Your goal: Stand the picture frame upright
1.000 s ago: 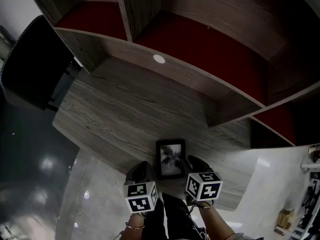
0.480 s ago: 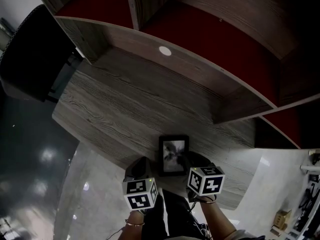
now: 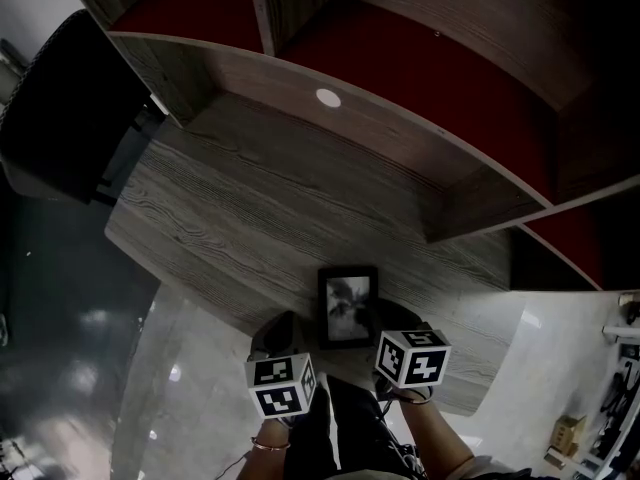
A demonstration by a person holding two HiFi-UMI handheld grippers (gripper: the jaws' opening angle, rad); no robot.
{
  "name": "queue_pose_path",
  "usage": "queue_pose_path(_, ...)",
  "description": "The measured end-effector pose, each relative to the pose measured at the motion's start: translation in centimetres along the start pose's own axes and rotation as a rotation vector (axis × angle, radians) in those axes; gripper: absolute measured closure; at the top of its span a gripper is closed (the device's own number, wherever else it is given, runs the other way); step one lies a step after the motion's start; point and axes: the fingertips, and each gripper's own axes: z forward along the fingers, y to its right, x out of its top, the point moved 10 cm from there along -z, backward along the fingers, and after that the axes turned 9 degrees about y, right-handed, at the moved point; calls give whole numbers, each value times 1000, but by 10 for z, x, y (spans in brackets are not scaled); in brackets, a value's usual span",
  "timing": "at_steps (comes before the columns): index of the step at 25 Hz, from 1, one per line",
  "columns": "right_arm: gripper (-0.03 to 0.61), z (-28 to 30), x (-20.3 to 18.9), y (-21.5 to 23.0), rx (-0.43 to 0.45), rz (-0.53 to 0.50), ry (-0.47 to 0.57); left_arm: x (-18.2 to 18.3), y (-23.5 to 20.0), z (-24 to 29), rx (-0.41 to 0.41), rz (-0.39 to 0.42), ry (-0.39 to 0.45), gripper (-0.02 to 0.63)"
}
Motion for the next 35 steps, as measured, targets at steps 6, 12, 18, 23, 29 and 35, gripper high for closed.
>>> queue_pose_path(6, 495, -5, -3, 1, -17, 2, 55, -1, 1, -4, -11, -5, -4, 604)
queue_pose_path(12, 495, -17, 1, 1, -34, 18, 121, 1, 4, -8, -22, 12, 4, 604)
queue_pose_path(18, 495, -32, 10, -4, -32, 23, 175, 9, 12, -17, -36, 21, 22, 604)
queue_pose_path(23, 495, -57, 28, -10, -46, 20, 253, 30, 20, -31, -58, 31, 78, 604)
queue_pose_path(29, 495, -94, 48, -21, -59, 14, 344, 63, 32, -57, -87, 59, 166, 604)
queue_pose_path(35, 495, -130, 65, -32, -78, 9, 434, 88, 39, -84, -113, 63, 232, 604)
